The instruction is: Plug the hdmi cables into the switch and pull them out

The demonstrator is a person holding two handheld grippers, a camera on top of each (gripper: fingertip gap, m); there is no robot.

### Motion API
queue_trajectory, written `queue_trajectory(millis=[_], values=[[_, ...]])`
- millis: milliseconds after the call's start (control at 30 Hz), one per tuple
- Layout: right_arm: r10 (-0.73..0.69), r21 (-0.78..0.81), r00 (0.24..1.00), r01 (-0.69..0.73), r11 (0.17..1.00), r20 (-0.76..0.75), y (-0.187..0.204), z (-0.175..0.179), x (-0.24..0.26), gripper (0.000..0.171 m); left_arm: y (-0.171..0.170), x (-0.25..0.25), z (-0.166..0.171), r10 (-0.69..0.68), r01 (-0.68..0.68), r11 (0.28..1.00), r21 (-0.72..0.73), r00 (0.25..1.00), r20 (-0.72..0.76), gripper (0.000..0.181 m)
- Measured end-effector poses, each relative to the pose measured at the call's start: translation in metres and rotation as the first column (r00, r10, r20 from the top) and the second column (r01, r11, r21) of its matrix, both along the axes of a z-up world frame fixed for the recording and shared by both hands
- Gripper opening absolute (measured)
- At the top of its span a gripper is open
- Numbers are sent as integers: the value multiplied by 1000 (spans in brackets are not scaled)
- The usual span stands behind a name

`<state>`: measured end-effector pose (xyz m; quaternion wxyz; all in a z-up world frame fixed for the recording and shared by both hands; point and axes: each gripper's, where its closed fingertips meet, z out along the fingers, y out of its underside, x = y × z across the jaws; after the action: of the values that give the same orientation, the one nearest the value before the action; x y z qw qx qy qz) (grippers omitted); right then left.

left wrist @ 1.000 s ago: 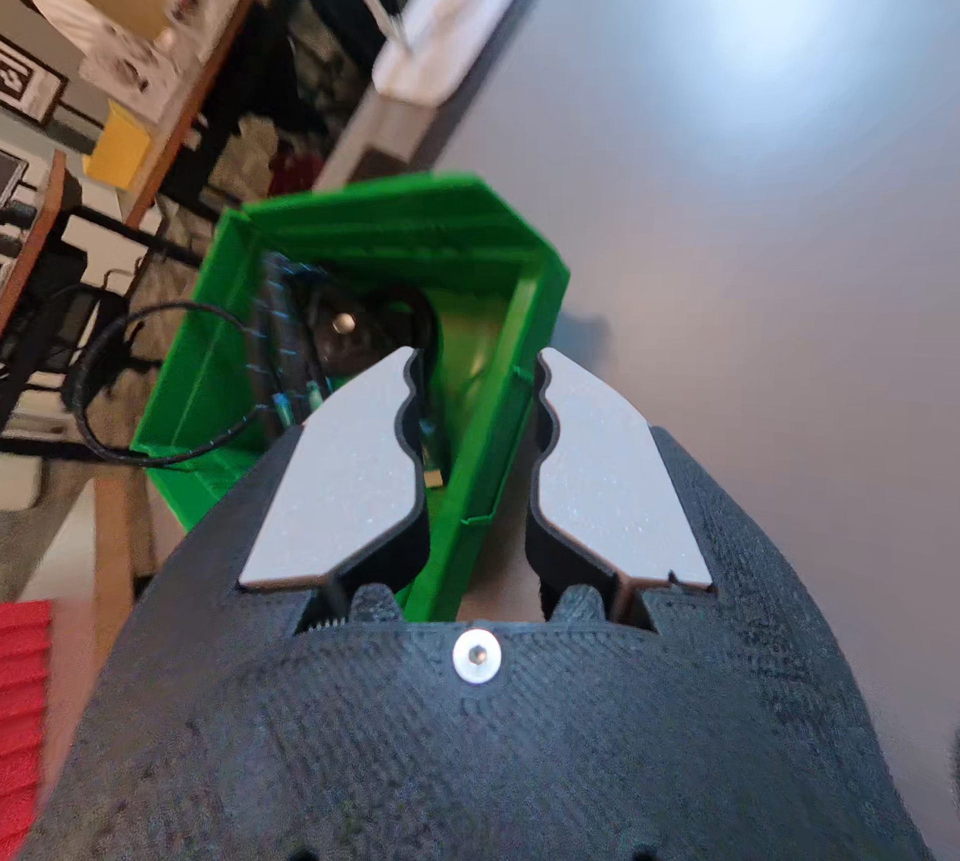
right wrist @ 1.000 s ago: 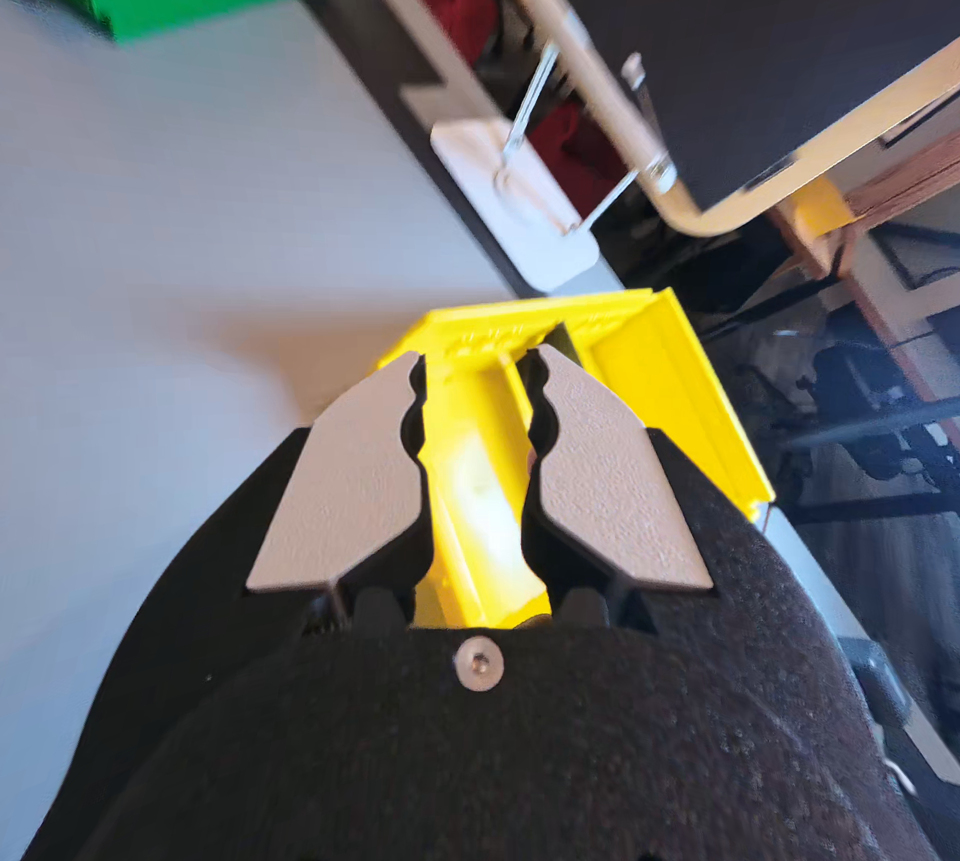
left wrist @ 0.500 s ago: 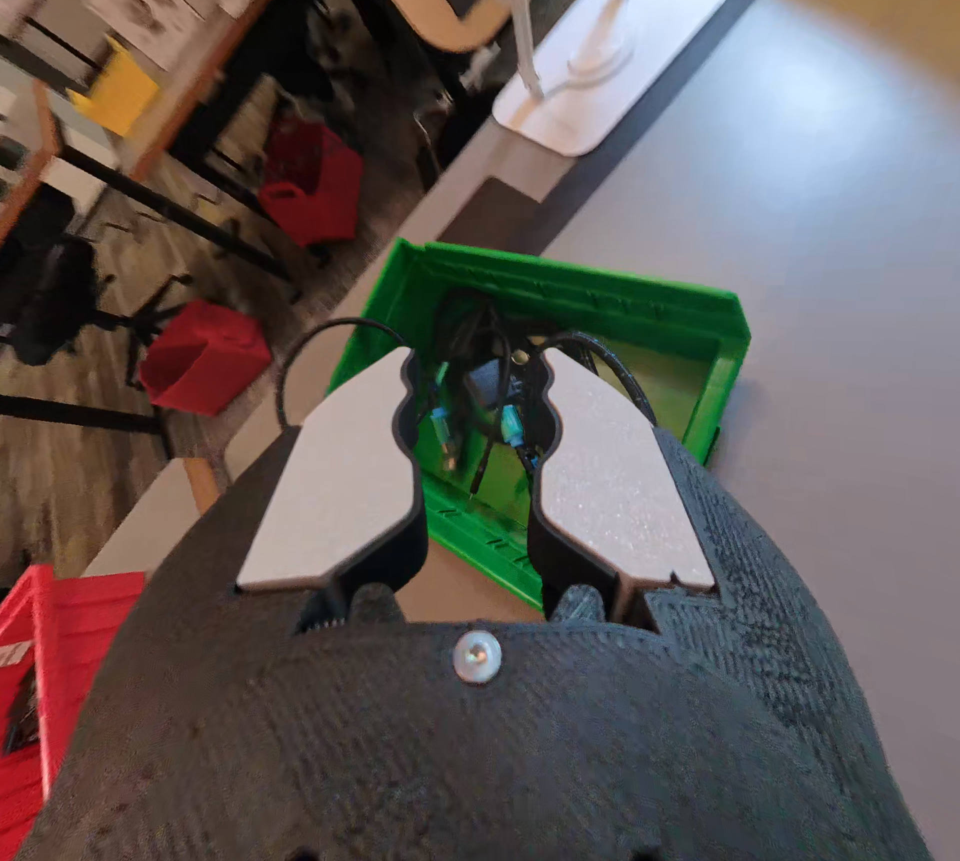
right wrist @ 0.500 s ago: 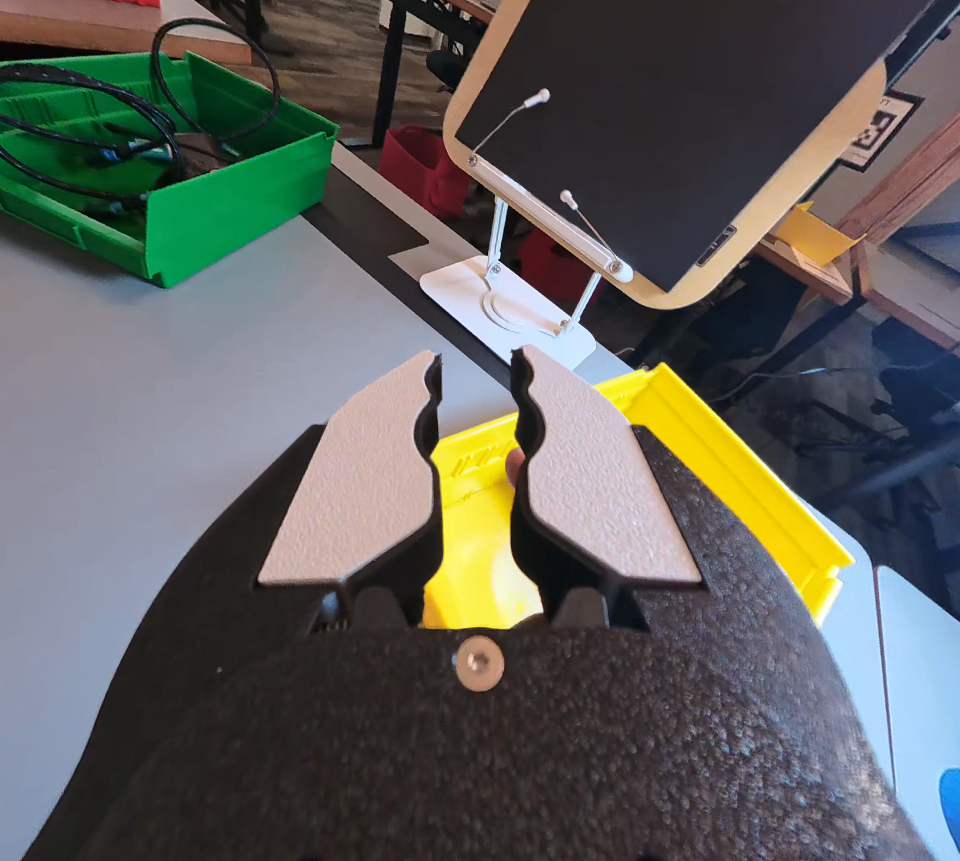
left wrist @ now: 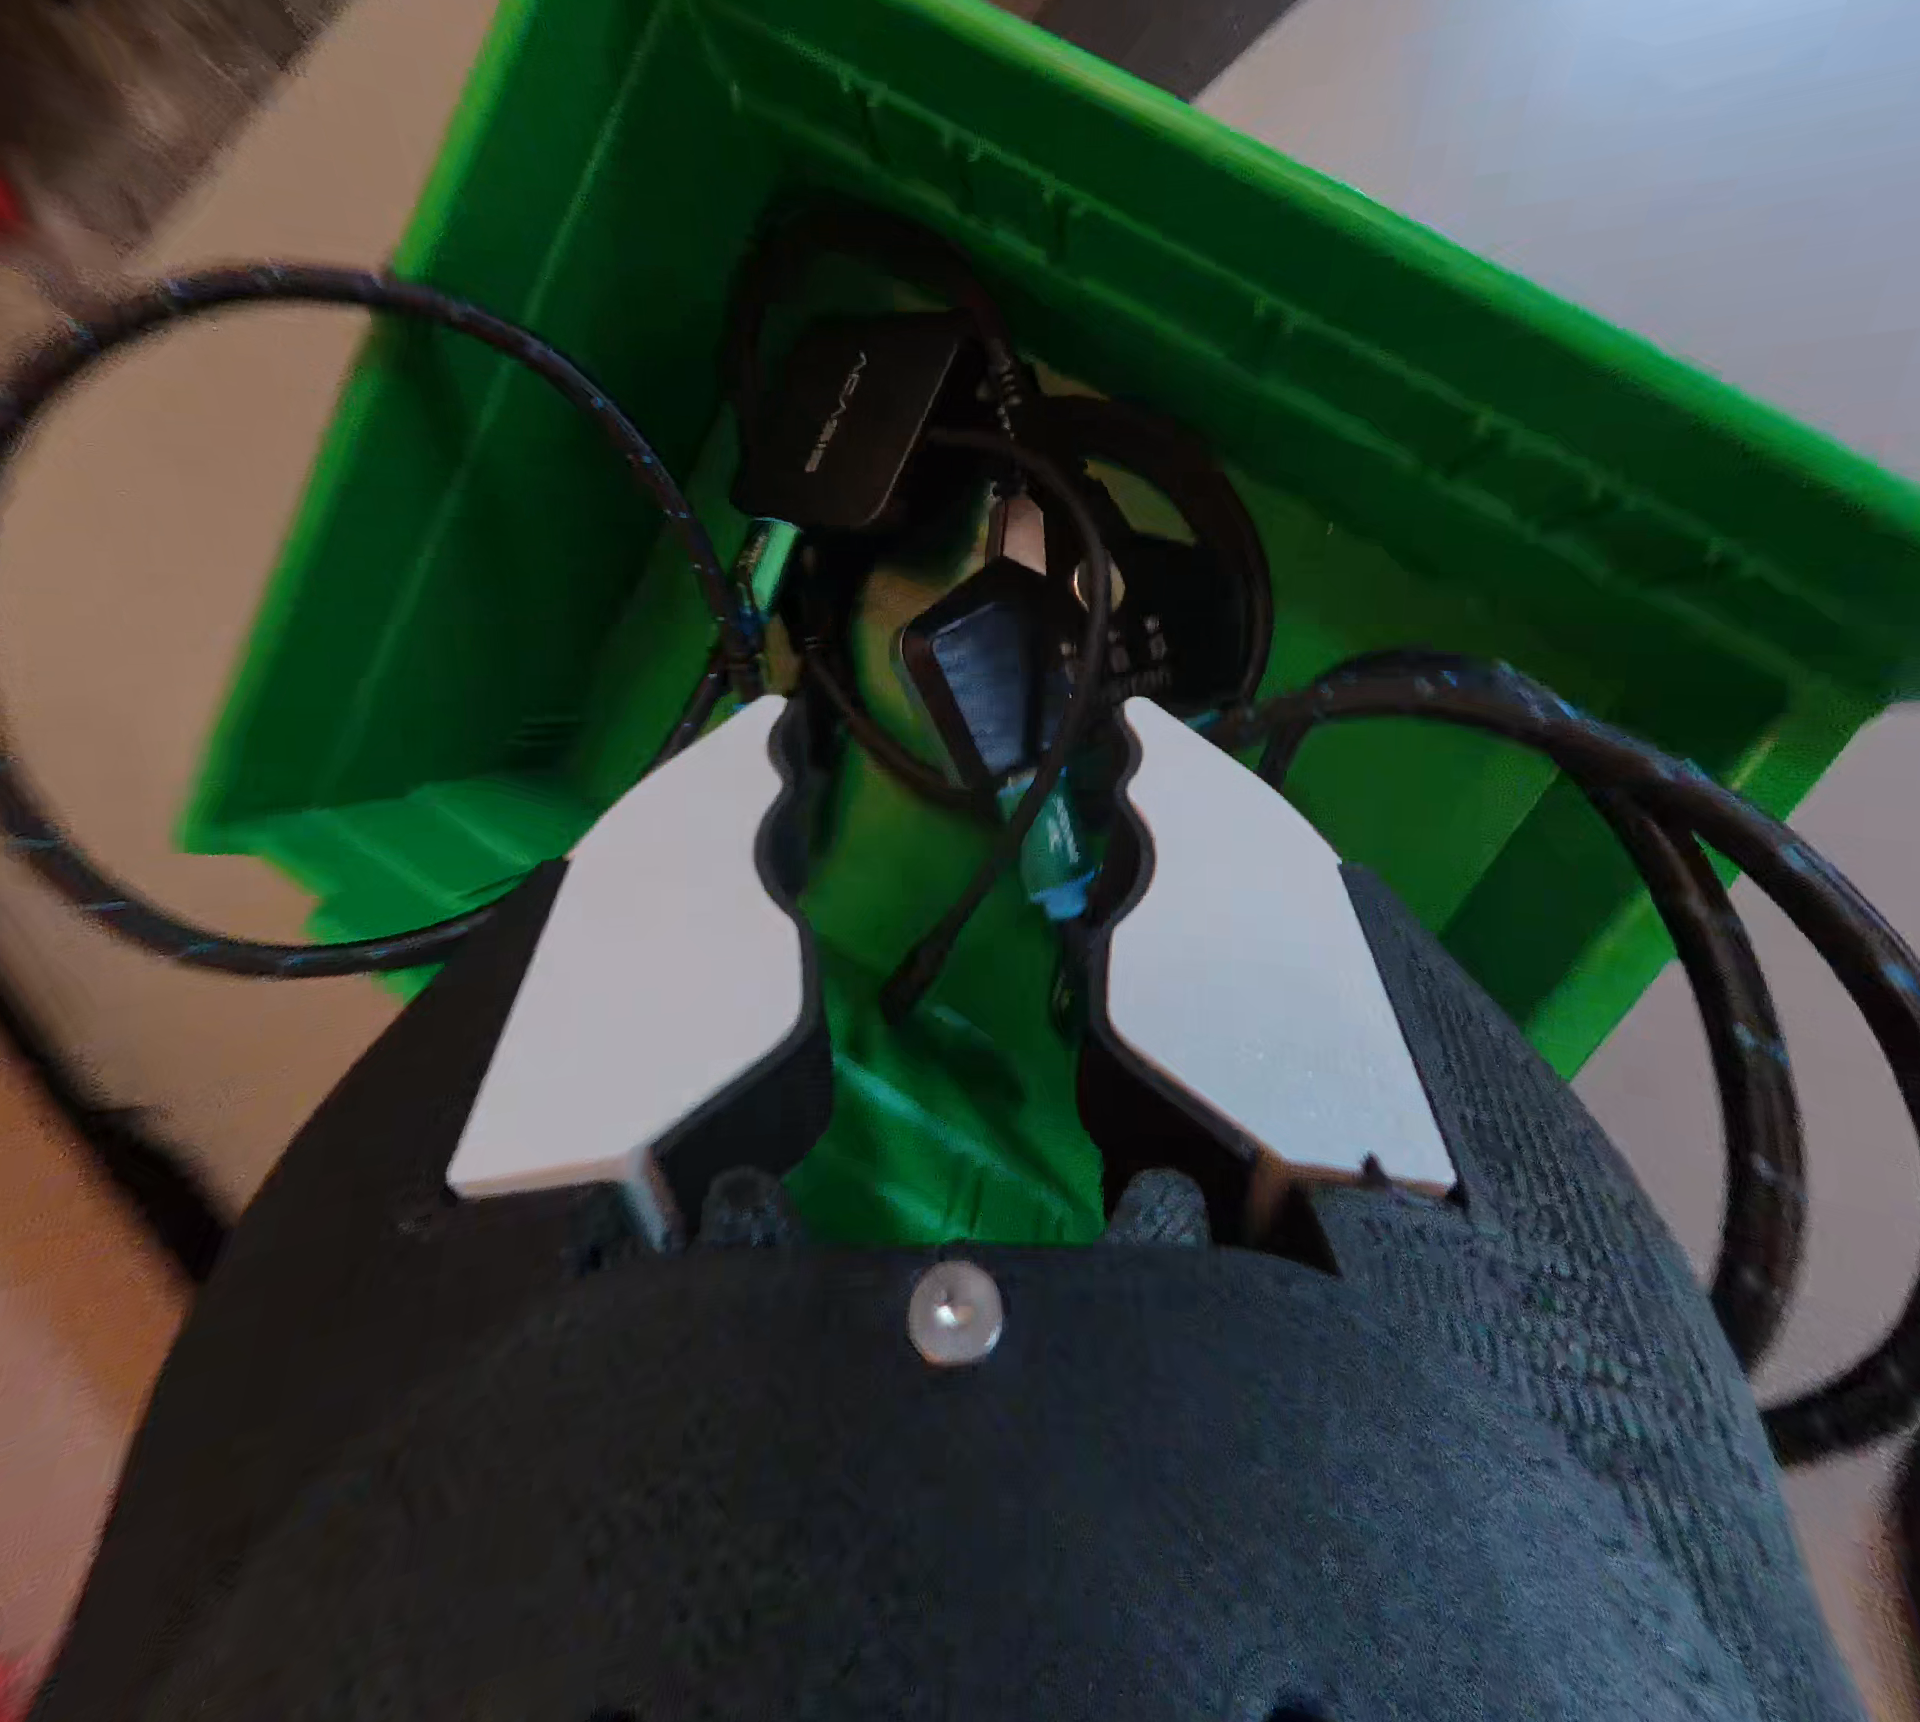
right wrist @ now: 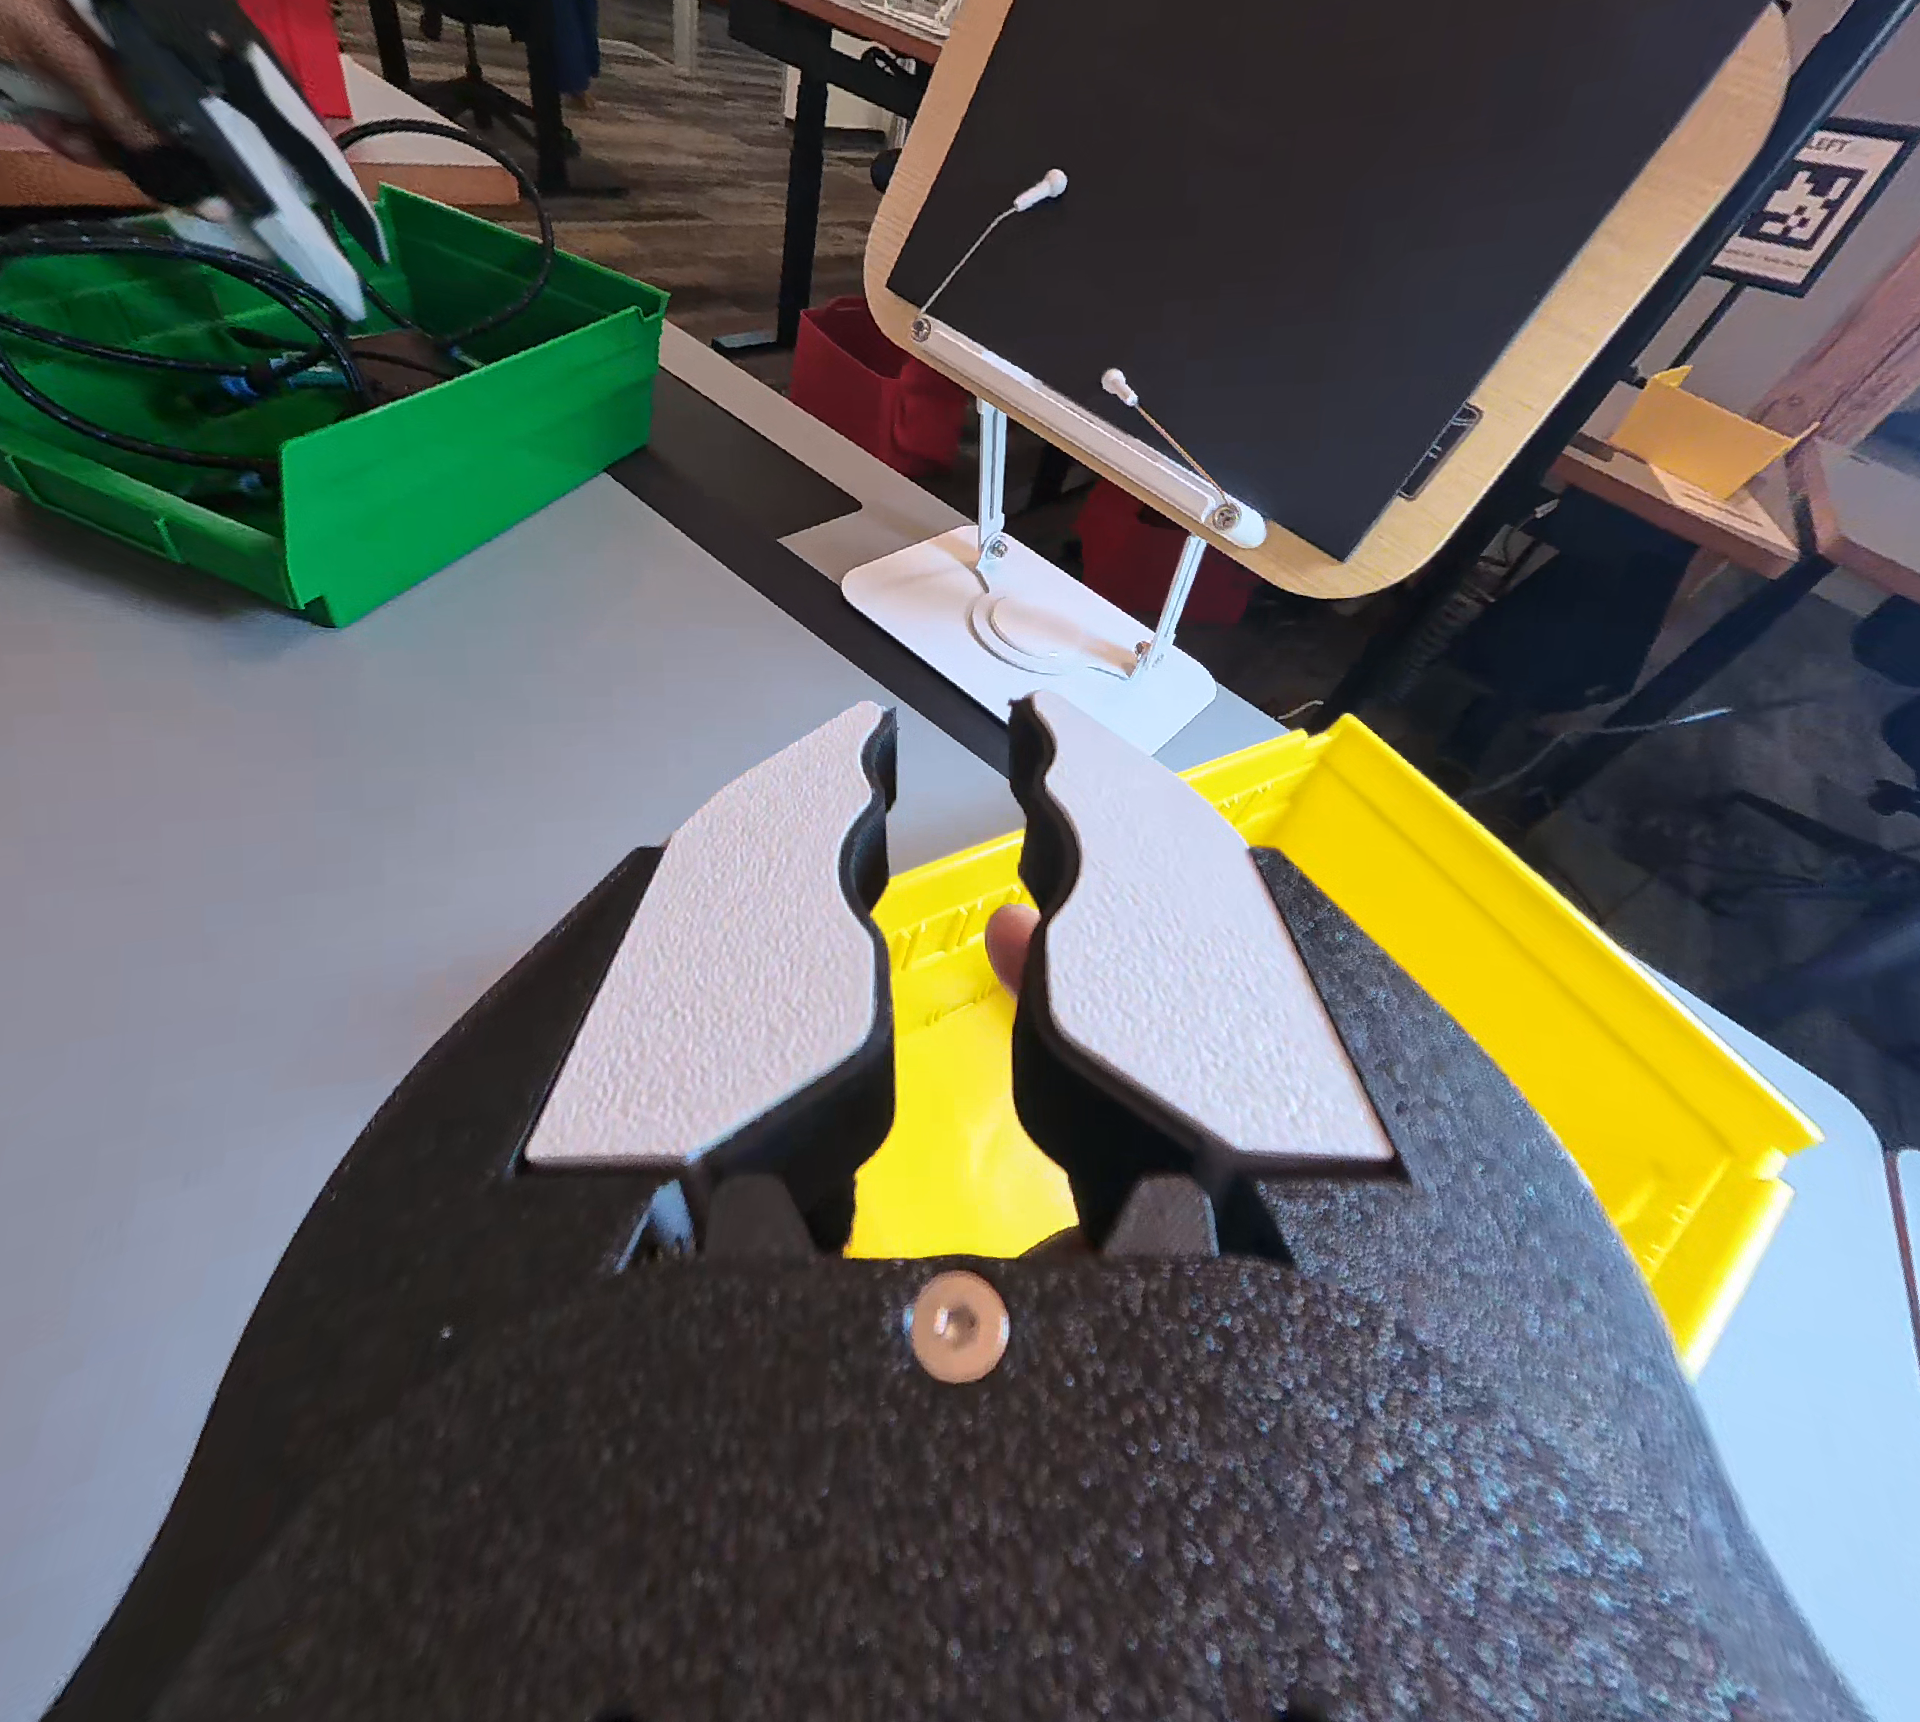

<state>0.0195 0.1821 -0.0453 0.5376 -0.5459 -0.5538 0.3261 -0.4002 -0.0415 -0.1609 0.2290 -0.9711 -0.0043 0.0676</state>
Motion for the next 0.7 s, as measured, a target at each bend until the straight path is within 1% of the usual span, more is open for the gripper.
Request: queue_trajectory(millis=[33, 100, 133, 200, 233, 300, 400, 433, 533, 600, 700], values=[[7, 6, 1000, -7, 1000, 3, -1, 0, -1, 21, 3, -3, -9, 53, -55, 998, 22, 995, 88, 59], [17, 22, 1000, -17, 1000, 12, -1, -2, -3, 21, 7, -5, -31, 134, -142, 990, 19, 961, 240, 66], [19, 28, 1000, -19, 999, 17, 0, -4, -3, 21, 7, -2, -40, 150, -160, 987, 4, 939, 310, 65], [19, 25, 1000, -20, 999, 22, 4, -7, -4, 20, 8, 9, -54, 163, -163, 986, -33, 898, 409, 55], [19, 16, 1000, -20, 1000, 23, 6, -8, -4, 20, 7, 9, -57, 162, -157, 986, -47, 898, 409, 55], [21, -9, 1000, -21, 1000, 20, 9, -11, -6, 20, 7, 9, -52, 149, -146, 988, -39, 898, 414, 46], [29, -26, 999, -29, 999, 19, 9, -12, -8, 20, 10, 18, -30, 84, -109, 994, 28, 885, 457, 29], [33, -22, 999, -33, 999, 18, 8, -11, -8, 20, 11, 22, -23, 61, -90, 995, 43, 890, 451, 28], [43, -12, 999, -43, 999, 9, 3, -6, -7, 20, 9, 28, -6, 4, -17, 999, 37, 945, 326, 25], [47, -5, 999, -47, 999, 2, 0, -2, -6, 20, 7, 28, 7, -3, -8, 999, 42, 964, 267, 25], [53, 10, 999, -53, 999, -4, -4, 3, -4, 20, 6, 27, 33, -13, -7, 995, 98, 980, 197, 24]])
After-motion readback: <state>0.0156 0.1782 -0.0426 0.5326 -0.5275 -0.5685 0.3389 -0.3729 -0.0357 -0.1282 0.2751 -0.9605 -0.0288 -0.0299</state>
